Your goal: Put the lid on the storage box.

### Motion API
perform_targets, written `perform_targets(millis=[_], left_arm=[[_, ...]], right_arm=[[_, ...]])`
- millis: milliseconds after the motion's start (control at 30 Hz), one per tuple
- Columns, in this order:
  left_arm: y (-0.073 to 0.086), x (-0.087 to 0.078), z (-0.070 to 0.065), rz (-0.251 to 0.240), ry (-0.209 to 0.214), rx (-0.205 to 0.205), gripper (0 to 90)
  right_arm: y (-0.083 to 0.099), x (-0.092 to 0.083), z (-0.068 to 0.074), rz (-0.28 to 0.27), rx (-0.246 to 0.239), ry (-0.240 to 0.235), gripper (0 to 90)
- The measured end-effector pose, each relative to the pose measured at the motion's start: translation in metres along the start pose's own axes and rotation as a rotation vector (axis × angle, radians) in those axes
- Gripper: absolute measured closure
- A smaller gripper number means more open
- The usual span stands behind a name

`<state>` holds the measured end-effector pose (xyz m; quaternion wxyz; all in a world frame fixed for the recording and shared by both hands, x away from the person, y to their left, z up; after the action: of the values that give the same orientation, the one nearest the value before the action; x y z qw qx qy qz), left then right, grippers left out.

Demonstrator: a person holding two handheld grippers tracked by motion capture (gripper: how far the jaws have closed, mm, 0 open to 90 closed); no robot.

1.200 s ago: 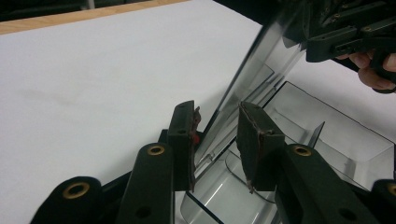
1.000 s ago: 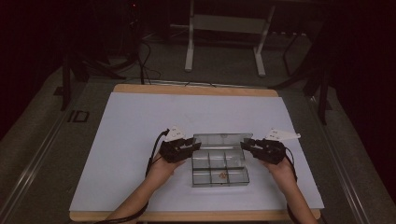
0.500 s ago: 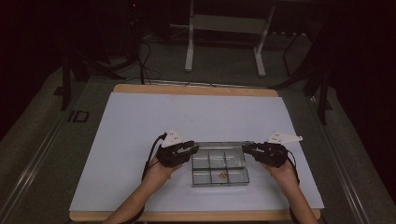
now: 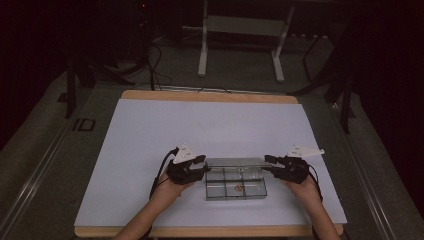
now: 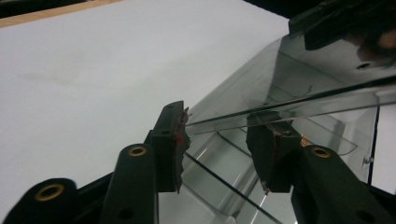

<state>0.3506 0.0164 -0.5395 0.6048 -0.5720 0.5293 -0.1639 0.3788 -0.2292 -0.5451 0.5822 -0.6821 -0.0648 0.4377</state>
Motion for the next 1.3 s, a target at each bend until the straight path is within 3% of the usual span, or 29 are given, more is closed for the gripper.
perform_targets(millis=[400, 633, 1300], left_arm=[[0.012, -0.004, -0.001, 0.034, -0.002, 0.016, 47.6], [0.018, -0.005, -0.001, 0.052, 0.010, 0.006, 47.6], [0.029, -0.005, 0.002, 0.083, -0.011, 0.010, 47.5]], right_arm=[[0.011, -0.001, 0.000, 0.015, 0.014, 0.001, 54.7], [0.015, -0.003, 0.000, 0.027, 0.008, 0.005, 53.4], [0.025, -0.009, -0.002, 0.048, 0.001, 0.023, 50.0]])
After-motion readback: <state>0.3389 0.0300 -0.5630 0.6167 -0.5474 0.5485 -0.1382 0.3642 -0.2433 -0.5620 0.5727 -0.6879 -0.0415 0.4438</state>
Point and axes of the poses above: each handheld gripper's, and its own axes: x roughly forward along the jaws, y roughly out of its underside, z roughly to its left, the point moved 9 cm from there along x, roughly forward along the jaws, and after that the axes turned 11 degrees about y, right-handed, at the moved point
